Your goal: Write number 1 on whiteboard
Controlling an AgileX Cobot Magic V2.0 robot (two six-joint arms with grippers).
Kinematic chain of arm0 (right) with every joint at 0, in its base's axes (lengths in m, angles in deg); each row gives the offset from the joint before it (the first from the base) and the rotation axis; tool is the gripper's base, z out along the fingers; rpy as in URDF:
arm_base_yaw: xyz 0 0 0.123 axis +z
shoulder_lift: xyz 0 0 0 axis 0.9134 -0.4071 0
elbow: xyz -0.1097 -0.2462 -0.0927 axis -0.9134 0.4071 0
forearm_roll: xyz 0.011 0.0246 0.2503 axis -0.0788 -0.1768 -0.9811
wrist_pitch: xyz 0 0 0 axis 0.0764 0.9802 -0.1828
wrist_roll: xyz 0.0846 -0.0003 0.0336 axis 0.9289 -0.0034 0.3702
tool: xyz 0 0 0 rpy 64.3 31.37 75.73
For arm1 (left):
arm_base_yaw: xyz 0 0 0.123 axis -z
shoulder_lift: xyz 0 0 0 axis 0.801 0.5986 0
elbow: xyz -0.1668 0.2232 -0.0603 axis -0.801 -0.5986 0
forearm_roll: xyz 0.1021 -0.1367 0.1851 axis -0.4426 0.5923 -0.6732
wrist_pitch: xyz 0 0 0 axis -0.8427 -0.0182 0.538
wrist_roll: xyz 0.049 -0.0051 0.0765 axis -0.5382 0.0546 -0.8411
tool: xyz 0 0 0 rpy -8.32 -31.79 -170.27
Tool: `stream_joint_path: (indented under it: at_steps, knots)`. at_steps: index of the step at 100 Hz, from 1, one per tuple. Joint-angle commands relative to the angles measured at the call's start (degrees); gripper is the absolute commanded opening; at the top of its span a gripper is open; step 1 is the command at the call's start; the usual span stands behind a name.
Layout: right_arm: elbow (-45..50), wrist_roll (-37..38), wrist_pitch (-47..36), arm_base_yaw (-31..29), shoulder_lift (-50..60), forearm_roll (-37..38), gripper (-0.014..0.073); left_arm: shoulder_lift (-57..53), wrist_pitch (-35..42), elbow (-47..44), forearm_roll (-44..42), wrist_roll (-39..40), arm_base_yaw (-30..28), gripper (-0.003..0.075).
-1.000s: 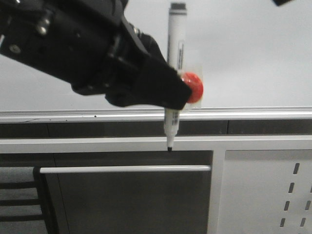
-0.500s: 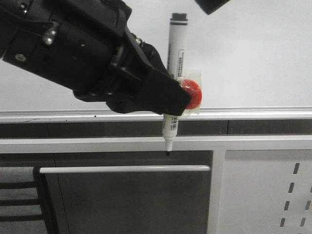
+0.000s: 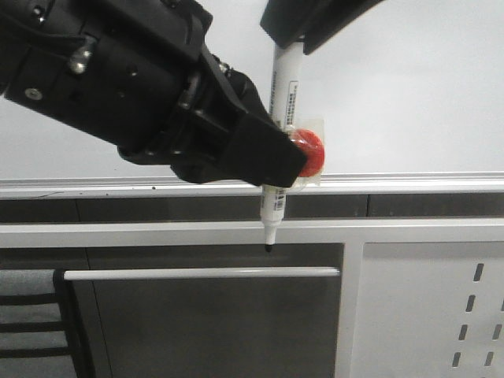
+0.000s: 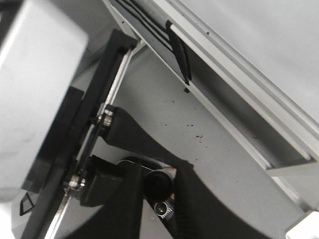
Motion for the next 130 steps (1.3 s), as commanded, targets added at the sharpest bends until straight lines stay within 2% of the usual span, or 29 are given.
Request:
stream_joint_path:
  at_steps: [1,27,34,39,46,47,48,52,53,58,63,71,92,104,116,130]
  knots:
    - [-2.0,-1.2,-2.1,0.1,1.1,-1.1,-0.0070,-1.5,-0.8,2.0,0.6,0.1,0.5,-0.0020]
    - [-2.0,-1.5,-1.2,0.1,1.1,-1.1,-0.0069,-1.6,-0.5,3.5,0.6,0.1,0.5,-0.0018]
    - [-2.0,-1.5,-1.0,0.1,1.1,-1.1,-0.0069,-2.0,-1.0,3.9,0.7,0.1,0.5,0.0002]
    - [-2.0,-1.5,-1.0,0.1,1.1,-1.1,-0.0060,-2.4,-1.4,4.0,1.1,0.1,0.3,0.0048]
    - [-2.0,-1.5,-1.2,0.1,1.4,-1.1,-0.0059,-3.2,-2.6,4.0,1.1,0.2,-0.6,0.0155]
    - [-2.0,-1.5,-1.4,0.1,1.5,-1.1,-0.0059,-3.3,-2.7,4.0,1.1,0.4,-0.8,0.0193]
    - [-2.0,-1.5,-1.4,0.1,1.6,-1.1,-0.0059,-3.3,-2.9,4.0,1.1,0.4,-0.8,0.0193]
    - [-2.0,-1.5,-2.0,0.1,1.9,-1.1,-0.0059,-4.1,-4.2,4.0,1.1,0.6,-1.6,0.0288]
    - [-2.0,-1.5,-2.0,0.1,1.9,-1.1,-0.0059,-4.1,-4.3,4.0,1.1,0.6,-1.7,0.0288]
    - [-2.0,-1.5,-2.5,0.1,2.5,-1.1,-0.0059,-5.1,-5.3,4.0,1.1,0.6,-2.4,0.0400]
    - [-2.0,-1.5,-2.6,0.1,3.0,-0.7,-0.0059,-6.3,-5.6,4.0,1.1,0.6,-3.0,0.0479]
    - [-1.9,-1.5,-2.9,0.1,4.3,0.2,-0.0059,-8.7,-5.5,4.0,1.2,1.4,-4.1,0.0529]
    - [2.0,-1.5,-8.5,0.1,10.9,0.4,-0.0059,-16.9,-5.4,2.1,1.1,1.9,-8.8,0.0500]
    - [8.4,-1.5,-15.3,0.1,17.8,0.4,-0.0058,-23.4,-4.6,-1.7,1.1,2.9,-13.3,0.0435]
    - [18.9,-1.5,-27.3,0.5,27.7,0.5,-0.0046,-30.6,-0.7,-6.3,1.5,6.1,-17.7,0.0281]
    - [30.4,-1.5,-39.4,1.0,38.5,-1.8,-0.0043,-38.3,2.7,-11.6,5.0,6.6,-20.8,0.0006]
